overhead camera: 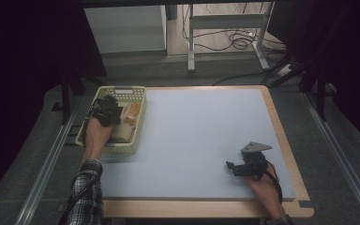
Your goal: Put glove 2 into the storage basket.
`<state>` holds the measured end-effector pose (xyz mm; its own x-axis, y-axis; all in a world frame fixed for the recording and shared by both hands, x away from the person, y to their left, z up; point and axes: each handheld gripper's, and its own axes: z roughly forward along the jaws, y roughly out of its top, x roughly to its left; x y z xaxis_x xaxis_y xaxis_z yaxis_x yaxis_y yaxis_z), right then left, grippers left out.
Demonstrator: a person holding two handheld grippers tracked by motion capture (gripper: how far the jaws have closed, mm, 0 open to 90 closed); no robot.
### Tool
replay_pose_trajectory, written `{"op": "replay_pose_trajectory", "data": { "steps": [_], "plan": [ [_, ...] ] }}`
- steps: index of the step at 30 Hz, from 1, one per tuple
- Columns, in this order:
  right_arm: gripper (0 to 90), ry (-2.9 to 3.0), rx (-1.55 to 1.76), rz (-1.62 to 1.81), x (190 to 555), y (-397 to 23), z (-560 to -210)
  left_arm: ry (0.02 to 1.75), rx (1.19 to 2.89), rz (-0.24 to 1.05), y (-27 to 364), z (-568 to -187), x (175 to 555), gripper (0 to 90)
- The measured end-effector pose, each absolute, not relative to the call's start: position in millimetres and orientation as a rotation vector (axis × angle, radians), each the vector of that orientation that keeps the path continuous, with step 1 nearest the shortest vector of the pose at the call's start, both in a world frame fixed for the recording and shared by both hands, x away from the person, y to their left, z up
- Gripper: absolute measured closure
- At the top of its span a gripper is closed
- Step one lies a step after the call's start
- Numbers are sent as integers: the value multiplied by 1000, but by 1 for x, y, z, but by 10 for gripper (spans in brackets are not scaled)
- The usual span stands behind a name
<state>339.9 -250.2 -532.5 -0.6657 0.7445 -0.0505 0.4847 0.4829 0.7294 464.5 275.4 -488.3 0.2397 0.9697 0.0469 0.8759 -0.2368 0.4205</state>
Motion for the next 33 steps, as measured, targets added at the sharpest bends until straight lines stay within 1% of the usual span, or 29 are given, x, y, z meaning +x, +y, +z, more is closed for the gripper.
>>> {"op": "replay_pose_trajectory", "data": {
  "steps": [2, 3, 6, 7, 8, 11, 13, 15, 17, 20, 27, 33],
  "plan": [
    [180, 2372, 1030, 997, 340, -250, -532, 1691, 2229, 421, 268, -489, 466, 630],
    [179, 2372, 1030, 997, 340, -250, -532, 1673, 2216, 374, 264, -489, 468, 632],
    [180, 2373, 1030, 998, 340, -250, -532, 1669, 2230, 377, 256, -490, 469, 644],
    [180, 2373, 1030, 997, 340, -250, -532, 1675, 2263, 412, 251, -489, 470, 642],
    [180, 2372, 1030, 997, 340, -250, -532, 1680, 2258, 419, 252, -488, 470, 630],
    [179, 2372, 1030, 997, 340, -250, -532, 1697, 2233, 431, 259, -485, 470, 551],
    [180, 2373, 1030, 998, 340, -250, -532, 1695, 2218, 475, 263, -482, 468, 466],
    [180, 2372, 1030, 998, 340, -250, -532, 1689, 2193, 489, 267, -479, 467, 400],
    [179, 2372, 1030, 998, 340, -250, -532, 1689, 2175, 500, 271, -476, 466, 356],
    [180, 2372, 1030, 998, 340, -250, -532, 1684, 2159, 515, 275, -472, 464, 309],
    [180, 2372, 1030, 998, 340, -250, -532, 1650, 2114, 499, 283, -465, 458, 204],
    [180, 2372, 1030, 997, 340, -250, -532, 1561, 2071, 495, 286, -455, 447, 131]
  ]
}}
